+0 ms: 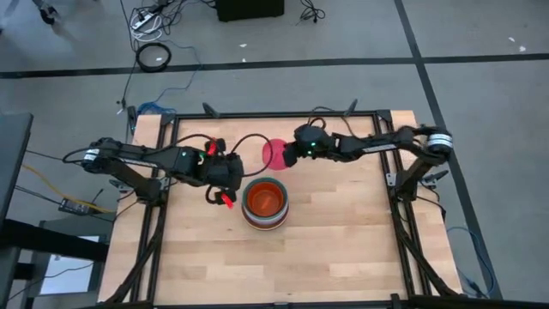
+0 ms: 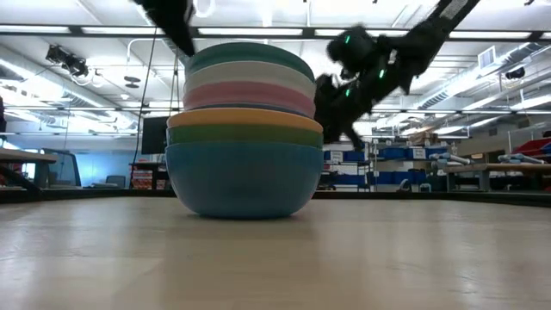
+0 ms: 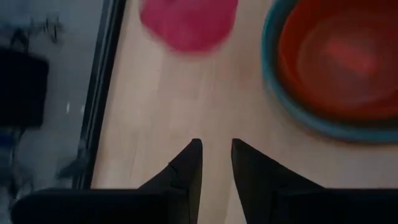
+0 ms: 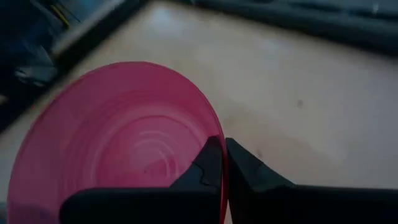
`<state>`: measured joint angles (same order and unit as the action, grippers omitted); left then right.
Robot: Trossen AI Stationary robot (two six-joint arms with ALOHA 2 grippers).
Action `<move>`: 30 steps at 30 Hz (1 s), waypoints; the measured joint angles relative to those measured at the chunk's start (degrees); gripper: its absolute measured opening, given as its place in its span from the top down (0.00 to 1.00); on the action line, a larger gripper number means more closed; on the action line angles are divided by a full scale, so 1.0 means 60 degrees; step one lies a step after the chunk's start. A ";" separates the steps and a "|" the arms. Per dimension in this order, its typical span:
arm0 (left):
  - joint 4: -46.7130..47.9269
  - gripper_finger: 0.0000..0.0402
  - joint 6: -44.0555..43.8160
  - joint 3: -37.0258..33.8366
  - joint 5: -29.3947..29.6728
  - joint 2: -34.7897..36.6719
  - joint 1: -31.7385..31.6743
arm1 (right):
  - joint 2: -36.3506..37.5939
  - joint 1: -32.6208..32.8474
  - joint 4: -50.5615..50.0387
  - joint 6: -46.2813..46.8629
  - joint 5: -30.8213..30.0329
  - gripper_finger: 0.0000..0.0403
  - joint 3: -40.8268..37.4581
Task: Nest bowls inside each other
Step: Stack the red bowl on top of the orange bowl
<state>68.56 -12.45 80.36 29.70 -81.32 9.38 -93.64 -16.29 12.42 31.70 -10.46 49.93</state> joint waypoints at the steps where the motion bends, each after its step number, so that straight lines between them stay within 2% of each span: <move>1: 0.0290 0.76 -0.0174 0.0000 0.0002 0.0000 0.0028 | 0.0341 0.0105 -0.0043 -0.0091 -0.0112 1.00 -0.0004; 7: 0.0771 0.76 -0.0502 0.0000 -0.0005 0.0077 0.0344 | 0.2118 0.1023 -0.0085 -0.0391 -0.0332 1.00 0.0000; 12: 0.0583 0.76 -0.0675 -0.0004 0.0003 0.0256 0.0548 | 0.2623 0.2105 -0.0134 -0.0409 -0.0042 1.00 0.0000; 19: -0.0566 0.76 -0.0496 -0.0004 0.0002 0.1163 0.0919 | 0.2454 0.3289 -0.0236 -0.0291 0.0260 1.00 -0.0007; 24: -0.1228 0.76 -0.0225 0.0000 0.0045 0.1881 0.1071 | 0.1864 0.3375 -0.0260 -0.0233 -0.0110 1.00 0.0344; 30: -0.1373 0.76 -0.0213 0.0000 0.0067 0.2328 0.1119 | 0.0502 0.3369 -0.0695 -0.0320 -0.0049 1.00 0.1271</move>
<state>60.32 -13.73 80.36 30.11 -67.35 16.09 -90.62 3.92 8.25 29.78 -10.76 57.56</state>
